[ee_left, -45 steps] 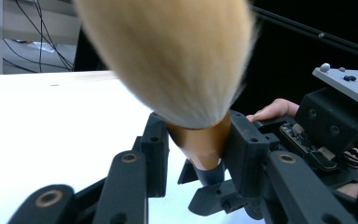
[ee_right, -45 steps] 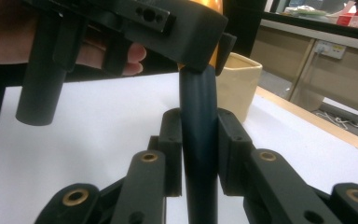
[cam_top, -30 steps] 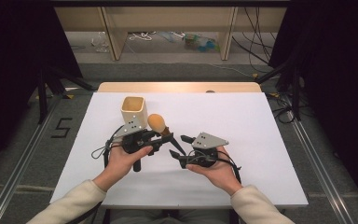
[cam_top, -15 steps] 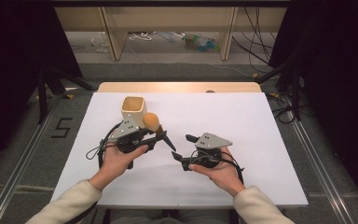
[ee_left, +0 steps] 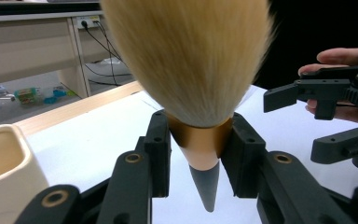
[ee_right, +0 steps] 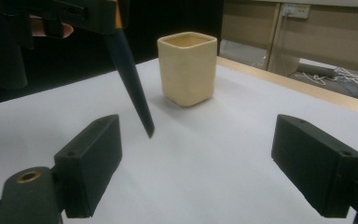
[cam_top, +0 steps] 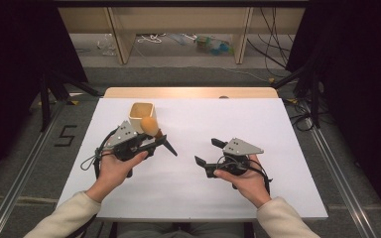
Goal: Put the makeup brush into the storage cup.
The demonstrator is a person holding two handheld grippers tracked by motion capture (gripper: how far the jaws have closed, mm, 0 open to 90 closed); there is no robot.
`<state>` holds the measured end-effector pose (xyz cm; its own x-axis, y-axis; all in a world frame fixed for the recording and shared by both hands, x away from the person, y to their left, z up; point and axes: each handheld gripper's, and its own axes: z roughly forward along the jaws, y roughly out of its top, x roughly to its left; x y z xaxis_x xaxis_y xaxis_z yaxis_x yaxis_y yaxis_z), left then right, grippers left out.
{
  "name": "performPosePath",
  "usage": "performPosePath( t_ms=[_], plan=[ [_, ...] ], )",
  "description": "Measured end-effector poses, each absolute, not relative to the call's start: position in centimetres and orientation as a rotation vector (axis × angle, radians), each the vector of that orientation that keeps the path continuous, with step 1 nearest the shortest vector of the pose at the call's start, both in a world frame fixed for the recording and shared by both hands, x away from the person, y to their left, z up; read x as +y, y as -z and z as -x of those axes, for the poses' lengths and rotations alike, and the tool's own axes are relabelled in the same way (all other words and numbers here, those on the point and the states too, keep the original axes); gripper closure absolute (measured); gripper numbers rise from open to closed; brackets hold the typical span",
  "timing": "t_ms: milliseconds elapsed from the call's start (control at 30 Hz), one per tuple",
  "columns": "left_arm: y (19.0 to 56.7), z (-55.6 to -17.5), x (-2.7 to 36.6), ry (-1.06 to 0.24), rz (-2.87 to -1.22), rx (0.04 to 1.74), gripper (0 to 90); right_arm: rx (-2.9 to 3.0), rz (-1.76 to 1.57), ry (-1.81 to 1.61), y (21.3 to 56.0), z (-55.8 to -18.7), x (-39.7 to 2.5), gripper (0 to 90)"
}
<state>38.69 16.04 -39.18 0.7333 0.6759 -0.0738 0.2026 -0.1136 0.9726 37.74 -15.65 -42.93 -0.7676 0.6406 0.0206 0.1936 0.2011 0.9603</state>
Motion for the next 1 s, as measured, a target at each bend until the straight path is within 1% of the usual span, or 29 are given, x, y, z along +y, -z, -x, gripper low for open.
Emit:
performPosePath(
  t_ms=[233,300,333,700,1000],
  plan=[
    [38.9,-38.6,17.6,-0.491,-1.65,0.735,65.3,2.062,-0.8,-1.614,42.5,-37.5,-16.9,16.5],
    [38.9,-38.8,17.8,-0.503,-1.649,0.702,65.3,2.056,-0.838,-1.602,42.5,-37.2,-17.3,16.6],
    [39.0,-38.8,17.9,-0.507,-1.645,0.715,65.3,2.049,-0.818,-1.608,42.5,-37.3,-17.6,16.5],
    [38.9,-38.6,18.7,-0.493,-1.633,0.766,65.4,2.012,-0.871,-1.582,42.3,-36.7,-19.8,16.6],
    [38.8,-38.5,19.5,-0.514,-1.625,0.777,65.4,1.99,-0.906,-1.58,42.3,-36.1,-21.1,16.6]
  ],
)
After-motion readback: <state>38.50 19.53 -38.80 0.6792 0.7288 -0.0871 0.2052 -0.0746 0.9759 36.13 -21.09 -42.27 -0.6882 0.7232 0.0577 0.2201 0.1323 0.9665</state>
